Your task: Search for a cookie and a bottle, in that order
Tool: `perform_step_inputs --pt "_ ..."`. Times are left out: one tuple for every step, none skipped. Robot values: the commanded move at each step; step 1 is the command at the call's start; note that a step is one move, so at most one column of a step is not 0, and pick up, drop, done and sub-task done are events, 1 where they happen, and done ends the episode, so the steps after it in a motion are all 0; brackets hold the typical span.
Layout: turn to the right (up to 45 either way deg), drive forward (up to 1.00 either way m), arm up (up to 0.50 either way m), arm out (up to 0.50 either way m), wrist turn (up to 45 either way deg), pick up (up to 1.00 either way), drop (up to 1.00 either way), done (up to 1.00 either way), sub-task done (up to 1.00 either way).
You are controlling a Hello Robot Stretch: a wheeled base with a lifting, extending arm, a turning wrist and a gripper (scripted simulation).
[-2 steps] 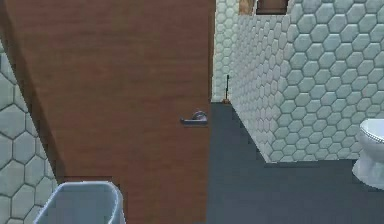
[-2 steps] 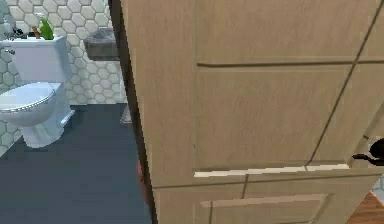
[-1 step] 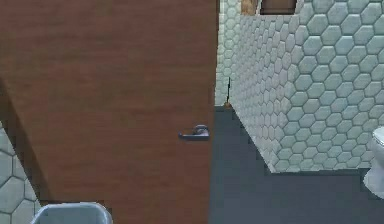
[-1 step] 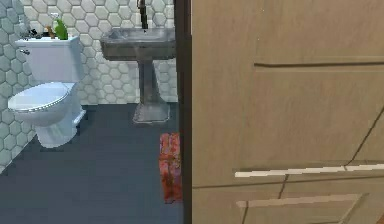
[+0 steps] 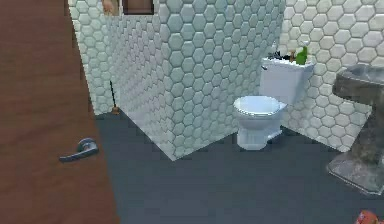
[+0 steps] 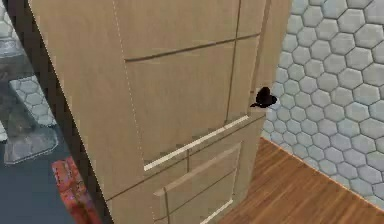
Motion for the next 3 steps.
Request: perform_step_inputs --pt "0.0 0.95 0.00 0.00 0.0 0.00 0.00 0.00 0.00" --pt "-30.0 0.00 0.00 0.00 0.0 0.00 0.00 0.00 0.00" --pt "0.0 0.25 0.00 0.00 0.0 0.00 0.00 0.00 0.00"
